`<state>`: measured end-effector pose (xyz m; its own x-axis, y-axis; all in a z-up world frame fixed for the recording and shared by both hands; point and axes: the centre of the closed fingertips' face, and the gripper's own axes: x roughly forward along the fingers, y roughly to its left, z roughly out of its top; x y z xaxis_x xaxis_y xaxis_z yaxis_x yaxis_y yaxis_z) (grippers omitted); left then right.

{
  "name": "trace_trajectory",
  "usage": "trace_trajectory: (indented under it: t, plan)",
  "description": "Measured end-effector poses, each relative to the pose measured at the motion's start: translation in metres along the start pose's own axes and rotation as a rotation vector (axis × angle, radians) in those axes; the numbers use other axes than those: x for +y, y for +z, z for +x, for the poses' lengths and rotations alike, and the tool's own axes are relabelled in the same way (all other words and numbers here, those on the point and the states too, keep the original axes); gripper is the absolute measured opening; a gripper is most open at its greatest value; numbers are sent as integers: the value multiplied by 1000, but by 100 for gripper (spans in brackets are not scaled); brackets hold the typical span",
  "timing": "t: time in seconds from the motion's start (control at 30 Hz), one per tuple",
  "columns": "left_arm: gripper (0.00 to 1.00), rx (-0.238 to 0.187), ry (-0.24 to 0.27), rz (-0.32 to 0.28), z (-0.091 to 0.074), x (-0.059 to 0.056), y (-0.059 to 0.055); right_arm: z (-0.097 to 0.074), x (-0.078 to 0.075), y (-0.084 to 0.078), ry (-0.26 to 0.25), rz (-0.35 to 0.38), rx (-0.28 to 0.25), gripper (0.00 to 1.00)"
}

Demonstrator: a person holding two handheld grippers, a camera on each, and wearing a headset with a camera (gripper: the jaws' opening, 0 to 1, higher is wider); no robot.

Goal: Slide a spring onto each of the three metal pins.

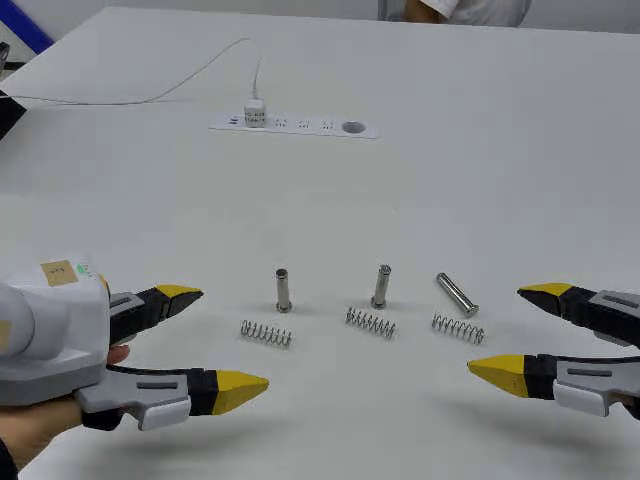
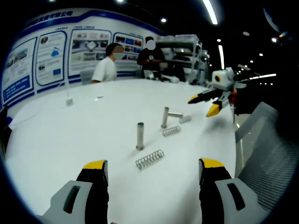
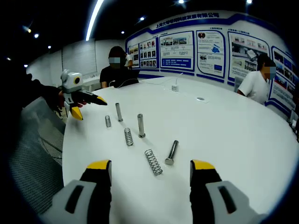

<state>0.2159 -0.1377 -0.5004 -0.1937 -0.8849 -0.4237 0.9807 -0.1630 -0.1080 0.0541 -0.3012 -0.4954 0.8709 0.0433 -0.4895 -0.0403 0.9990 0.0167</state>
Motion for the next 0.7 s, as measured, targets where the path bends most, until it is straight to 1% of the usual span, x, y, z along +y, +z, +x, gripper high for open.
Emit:
trace_trajectory:
  t: [0.5,0.7]
  plan:
    - [81,0,-1,-1,0,0,-1,-1,-4,3,-10,7,0,67]
    - [80,-1,4,-2,0,1,-1,1,-6,8,-10,7,-4,66]
